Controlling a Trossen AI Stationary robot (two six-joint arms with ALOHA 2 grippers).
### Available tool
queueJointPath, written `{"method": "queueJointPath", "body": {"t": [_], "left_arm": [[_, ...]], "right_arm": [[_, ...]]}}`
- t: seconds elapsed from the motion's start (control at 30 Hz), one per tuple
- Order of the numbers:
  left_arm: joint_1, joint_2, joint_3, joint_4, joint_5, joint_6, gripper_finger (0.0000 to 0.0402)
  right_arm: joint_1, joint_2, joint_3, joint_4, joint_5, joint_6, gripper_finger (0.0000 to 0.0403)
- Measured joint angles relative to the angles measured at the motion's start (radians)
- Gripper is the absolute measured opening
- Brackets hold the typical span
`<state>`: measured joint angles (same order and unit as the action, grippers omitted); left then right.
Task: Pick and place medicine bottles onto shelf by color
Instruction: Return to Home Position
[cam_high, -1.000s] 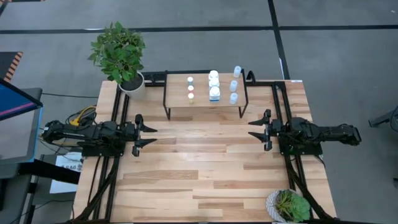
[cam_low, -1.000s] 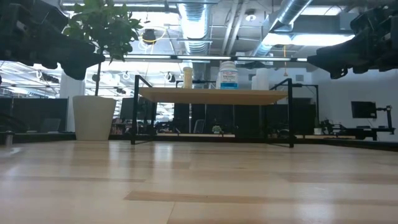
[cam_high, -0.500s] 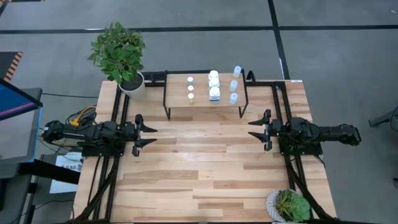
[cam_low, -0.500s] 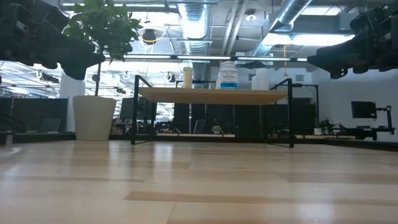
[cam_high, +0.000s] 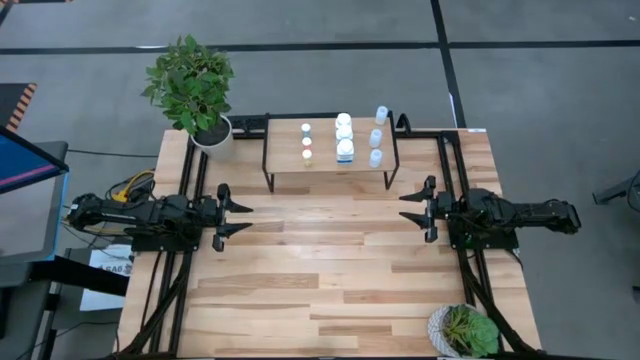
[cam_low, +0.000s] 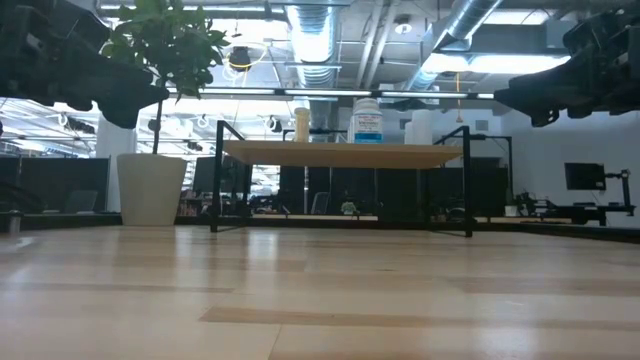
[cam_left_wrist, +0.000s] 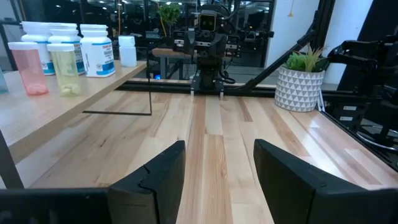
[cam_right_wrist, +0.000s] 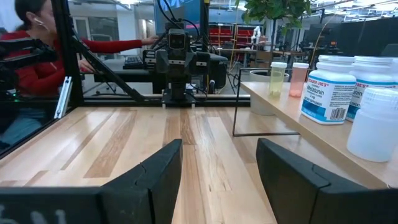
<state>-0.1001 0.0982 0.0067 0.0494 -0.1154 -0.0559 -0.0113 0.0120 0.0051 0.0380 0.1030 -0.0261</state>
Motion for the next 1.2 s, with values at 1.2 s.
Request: {"method": "queueJointPath", "body": {"t": [1.2], "left_arm": [[0.0, 0.0, 0.0, 0.0, 0.0, 0.0, 0.0178]], "right_arm": [[0.0, 0.0, 0.0, 0.0, 0.0, 0.0, 0.0228]]}}
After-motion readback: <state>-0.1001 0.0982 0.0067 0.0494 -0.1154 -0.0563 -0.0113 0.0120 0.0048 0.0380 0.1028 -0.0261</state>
